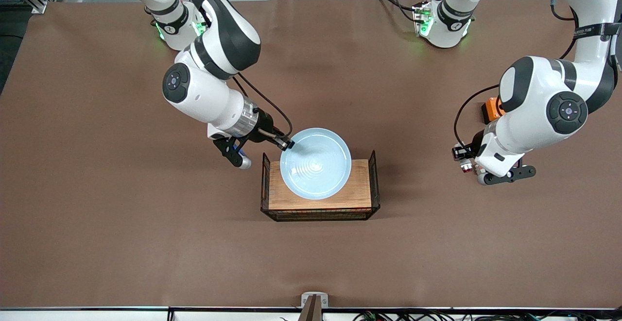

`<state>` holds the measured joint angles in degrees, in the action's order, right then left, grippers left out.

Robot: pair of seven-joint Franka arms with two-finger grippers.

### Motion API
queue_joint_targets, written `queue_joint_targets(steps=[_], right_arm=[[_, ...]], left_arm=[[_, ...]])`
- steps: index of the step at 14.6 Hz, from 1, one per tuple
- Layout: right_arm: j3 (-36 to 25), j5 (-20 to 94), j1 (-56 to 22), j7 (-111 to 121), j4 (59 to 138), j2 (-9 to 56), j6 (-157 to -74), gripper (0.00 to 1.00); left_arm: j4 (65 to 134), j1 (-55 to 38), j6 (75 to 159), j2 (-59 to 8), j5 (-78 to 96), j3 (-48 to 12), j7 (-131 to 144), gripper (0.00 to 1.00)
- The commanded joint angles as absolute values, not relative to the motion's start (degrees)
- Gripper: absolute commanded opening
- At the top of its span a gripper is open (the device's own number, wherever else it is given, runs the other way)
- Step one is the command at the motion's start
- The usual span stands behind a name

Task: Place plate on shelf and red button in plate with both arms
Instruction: 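Carry the plate over the tray and lower it with the right gripper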

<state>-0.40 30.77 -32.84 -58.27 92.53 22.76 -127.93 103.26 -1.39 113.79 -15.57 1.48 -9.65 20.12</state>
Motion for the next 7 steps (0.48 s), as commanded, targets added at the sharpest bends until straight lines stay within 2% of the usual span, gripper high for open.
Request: queue_joint_targets(steps=[1, 7], right_arm=[[-1.05, 30.24, -34.53, -58.18, 92.63, 23.55, -130.51, 0.0], [-1.05, 29.01, -35.42, -58.1, 92.55, 26.98, -136.57, 0.0]], left_arm=[[102.74, -1.14, 113.38, -15.73, 2.2, -9.93, 20.65, 0.29], [102.74, -1.14, 113.38, -15.82, 2.2, -9.93, 20.65, 0.29]])
